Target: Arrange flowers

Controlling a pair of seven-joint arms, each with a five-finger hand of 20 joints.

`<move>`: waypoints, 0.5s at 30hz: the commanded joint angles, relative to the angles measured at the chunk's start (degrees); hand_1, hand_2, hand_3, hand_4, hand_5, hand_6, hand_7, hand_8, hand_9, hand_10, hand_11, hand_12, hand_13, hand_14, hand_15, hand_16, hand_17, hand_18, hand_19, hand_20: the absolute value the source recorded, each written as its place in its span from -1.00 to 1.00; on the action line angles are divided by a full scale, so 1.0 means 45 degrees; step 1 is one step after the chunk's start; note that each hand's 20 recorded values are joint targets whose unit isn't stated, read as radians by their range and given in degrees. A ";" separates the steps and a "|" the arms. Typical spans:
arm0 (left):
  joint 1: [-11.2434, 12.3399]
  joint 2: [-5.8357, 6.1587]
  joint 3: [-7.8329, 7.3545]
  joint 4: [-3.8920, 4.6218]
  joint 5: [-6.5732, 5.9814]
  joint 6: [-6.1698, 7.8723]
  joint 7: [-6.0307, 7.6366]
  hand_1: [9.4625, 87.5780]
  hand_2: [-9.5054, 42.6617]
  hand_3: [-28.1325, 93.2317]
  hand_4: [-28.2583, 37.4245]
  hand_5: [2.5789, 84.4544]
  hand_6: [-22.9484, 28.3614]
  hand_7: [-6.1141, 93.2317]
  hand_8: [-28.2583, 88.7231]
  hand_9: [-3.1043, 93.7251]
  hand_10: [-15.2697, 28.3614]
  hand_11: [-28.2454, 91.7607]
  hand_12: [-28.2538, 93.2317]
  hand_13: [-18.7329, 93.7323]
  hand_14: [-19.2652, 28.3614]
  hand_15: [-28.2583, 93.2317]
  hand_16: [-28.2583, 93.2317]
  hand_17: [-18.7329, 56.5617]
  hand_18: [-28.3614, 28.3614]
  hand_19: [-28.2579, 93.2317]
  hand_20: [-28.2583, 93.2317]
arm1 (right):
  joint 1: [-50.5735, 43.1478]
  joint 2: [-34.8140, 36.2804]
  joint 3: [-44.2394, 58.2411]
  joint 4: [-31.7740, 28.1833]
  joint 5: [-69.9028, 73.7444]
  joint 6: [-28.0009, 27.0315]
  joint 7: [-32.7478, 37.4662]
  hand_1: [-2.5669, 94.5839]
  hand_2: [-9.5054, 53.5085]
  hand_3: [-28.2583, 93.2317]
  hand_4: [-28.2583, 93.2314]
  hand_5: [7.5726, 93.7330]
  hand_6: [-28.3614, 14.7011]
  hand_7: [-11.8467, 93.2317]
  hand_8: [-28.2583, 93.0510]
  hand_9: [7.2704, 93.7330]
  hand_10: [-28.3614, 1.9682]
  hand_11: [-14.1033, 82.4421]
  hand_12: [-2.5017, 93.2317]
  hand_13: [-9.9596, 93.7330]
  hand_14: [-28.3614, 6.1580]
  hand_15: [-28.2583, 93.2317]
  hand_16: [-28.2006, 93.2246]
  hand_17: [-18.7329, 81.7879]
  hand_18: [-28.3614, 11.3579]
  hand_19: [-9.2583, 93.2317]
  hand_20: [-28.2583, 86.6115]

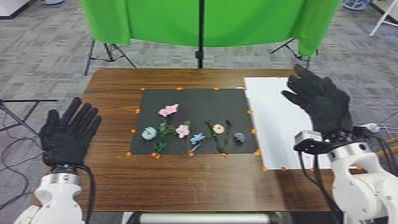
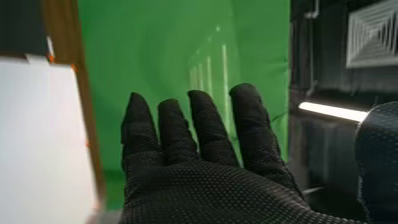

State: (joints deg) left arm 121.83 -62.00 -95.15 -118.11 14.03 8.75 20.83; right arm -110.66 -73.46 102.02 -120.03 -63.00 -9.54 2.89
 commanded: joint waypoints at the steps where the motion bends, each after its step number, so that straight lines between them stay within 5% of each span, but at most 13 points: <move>1: 0.0042 -0.0021 -0.0033 0.0010 0.0270 -0.0229 -0.0008 -0.75 0.10 0.67 -1.00 -0.09 0.23 -0.75 -0.66 -0.28 0.39 -0.32 -0.45 -0.29 0.33 -0.23 -0.65 -0.67 0.40 -0.06 -0.38 | -0.0522 -0.0141 0.0268 -0.0257 -0.0216 0.0073 0.0239 -0.87 -0.43 0.77 -1.00 -0.37 0.19 -0.65 -0.70 -0.43 -0.11 -0.68 -0.78 -0.36 -0.10 -0.50 -0.30 -0.37 -0.13 -0.51 -0.30; 8: 0.0292 0.0047 -0.0276 -0.0171 0.0274 -0.0259 0.0224 -0.72 0.06 0.67 -1.00 -0.07 0.24 -0.75 -0.66 -0.27 0.40 -0.31 -0.44 -0.28 0.34 -0.22 -0.65 -0.67 0.40 -0.06 -0.38 | -0.0467 -0.0222 0.0169 -0.0321 -0.0089 -0.0104 0.0449 -0.86 -0.42 0.77 -1.00 -0.34 0.18 -0.64 -0.70 -0.42 -0.12 -0.67 -0.78 -0.35 -0.12 -0.48 -0.31 -0.37 -0.13 -0.50 -0.29; 15: 0.0235 0.0121 -0.0450 -0.0154 0.0281 -0.0463 0.0394 -0.71 0.04 0.68 -1.00 -0.07 0.24 -0.74 -0.66 -0.26 0.40 -0.31 -0.44 -0.27 0.35 -0.21 -0.65 -0.67 0.41 -0.06 -0.38 | -0.0302 -0.0124 0.0145 -0.0454 -0.0087 0.0112 0.0186 -0.86 -0.42 0.77 -1.00 -0.33 0.18 -0.64 -0.70 -0.42 -0.12 -0.67 -0.78 -0.35 -0.14 -0.48 -0.31 -0.37 -0.14 -0.49 -0.30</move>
State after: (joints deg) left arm 122.17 -61.94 -96.30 -118.55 14.81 7.71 21.89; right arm -112.51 -73.92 102.89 -121.19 -63.37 -9.74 4.83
